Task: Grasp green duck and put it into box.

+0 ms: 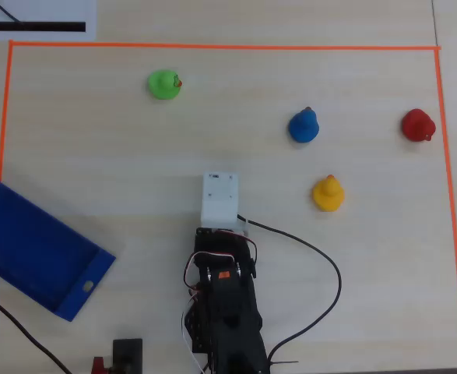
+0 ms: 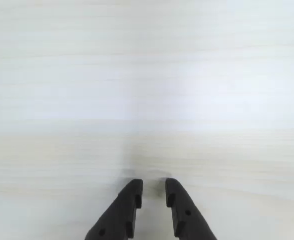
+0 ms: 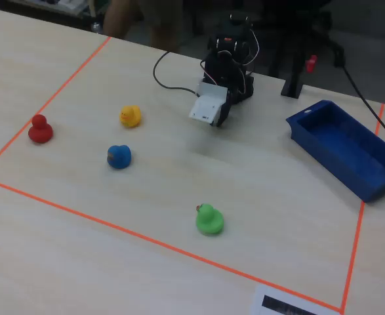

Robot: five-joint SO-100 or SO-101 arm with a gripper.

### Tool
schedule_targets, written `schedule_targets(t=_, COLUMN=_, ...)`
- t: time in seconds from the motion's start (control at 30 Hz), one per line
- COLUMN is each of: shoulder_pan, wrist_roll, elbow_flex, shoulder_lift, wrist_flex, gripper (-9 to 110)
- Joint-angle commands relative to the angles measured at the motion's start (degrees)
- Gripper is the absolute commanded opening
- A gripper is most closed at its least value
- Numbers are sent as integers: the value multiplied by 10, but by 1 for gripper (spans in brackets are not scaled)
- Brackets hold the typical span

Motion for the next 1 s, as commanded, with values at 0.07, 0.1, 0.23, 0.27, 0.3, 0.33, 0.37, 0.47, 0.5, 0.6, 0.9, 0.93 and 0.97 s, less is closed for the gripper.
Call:
schedule_targets(t=0.07, shoulder_pan=4, wrist_roll=5, elbow_flex=-3, shoulder_lift=-8, wrist_flex=11, gripper=4)
schedule_targets(t=0.1, shoulder_pan=4, wrist_roll=5, elbow_flex=-3, shoulder_lift=-8, wrist_flex=11, gripper=4)
schedule_targets(t=0.23, shoulder_pan=4, wrist_roll=5, elbow_flex=-3, shoulder_lift=-8, wrist_flex=11, gripper=4)
schedule_targets(t=0.27, shoulder_pan=4, wrist_roll=5, elbow_flex=-3, shoulder_lift=-8, wrist_flex=11, gripper=4)
schedule_targets(t=0.3, shoulder_pan=4, wrist_roll=5, elbow_flex=-3, shoulder_lift=-8, wrist_flex=11, gripper=4)
schedule_targets(t=0.33, shoulder_pan=4, wrist_roll=5, elbow_flex=-3, shoulder_lift=-8, wrist_flex=11, gripper=4)
schedule_targets(t=0.37, shoulder_pan=4, wrist_roll=5, elbow_flex=-3, shoulder_lift=-8, wrist_flex=11, gripper=4)
schedule_targets(t=0.47, shoulder_pan=4, wrist_roll=5, elbow_flex=-3, shoulder_lift=-8, wrist_flex=11, gripper=4)
schedule_targets(t=0.5, shoulder_pan=4, wrist_roll=5, elbow_flex=-3, shoulder_lift=-8, wrist_flex=11, gripper=4)
schedule_targets(t=0.6, shoulder_pan=4, wrist_roll=5, elbow_flex=-3, shoulder_lift=-8, wrist_flex=11, gripper=4)
schedule_targets(t=0.9, shoulder_pan=4, wrist_roll=5, elbow_flex=-3, shoulder_lift=-8, wrist_flex=11, gripper=4)
schedule_targets(t=0.93, shoulder_pan=4, wrist_roll=5, elbow_flex=-3, shoulder_lift=-8, wrist_flex=11, gripper=4)
schedule_targets(t=0.97, shoulder_pan=-11, wrist_roll=-1, elbow_flex=-3, shoulder_lift=-8, wrist_flex=10, gripper=3)
